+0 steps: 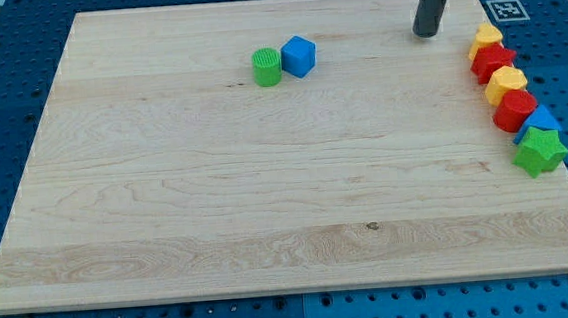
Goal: Push the blue cube to the top of the yellow heart
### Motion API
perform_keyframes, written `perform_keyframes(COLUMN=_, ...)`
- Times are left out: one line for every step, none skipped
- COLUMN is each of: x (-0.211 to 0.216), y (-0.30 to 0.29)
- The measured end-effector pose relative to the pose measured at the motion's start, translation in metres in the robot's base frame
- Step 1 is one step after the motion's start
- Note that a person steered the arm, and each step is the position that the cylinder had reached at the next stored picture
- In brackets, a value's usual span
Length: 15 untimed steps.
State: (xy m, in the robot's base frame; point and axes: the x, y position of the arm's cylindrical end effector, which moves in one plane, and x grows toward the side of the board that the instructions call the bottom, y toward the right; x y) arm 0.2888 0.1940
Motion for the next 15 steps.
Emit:
perform_keyframes(x=0.001, y=-0.024)
perform_keyframes(x=0.008, y=-0.049)
perform_keyframes(x=0.024, y=-0.062)
perform_keyframes(x=0.052, y=-0.062)
perform_keyframes(x=0.056, y=-0.062)
perform_keyframes(x=0.061, y=-0.063)
perform_keyframes(x=0.080, y=-0.082)
perform_keyframes(x=0.081, y=-0.106)
perform_keyframes(x=0.081, y=-0.139)
perform_keyframes(x=0.081, y=-0.175)
perform_keyframes(x=0.053, y=-0.190)
perform_keyframes(x=0.040, y=-0.190)
perform_keyframes(x=0.037, y=-0.188)
perform_keyframes(x=0.016, y=-0.188)
perform_keyframes(x=0.008, y=-0.182)
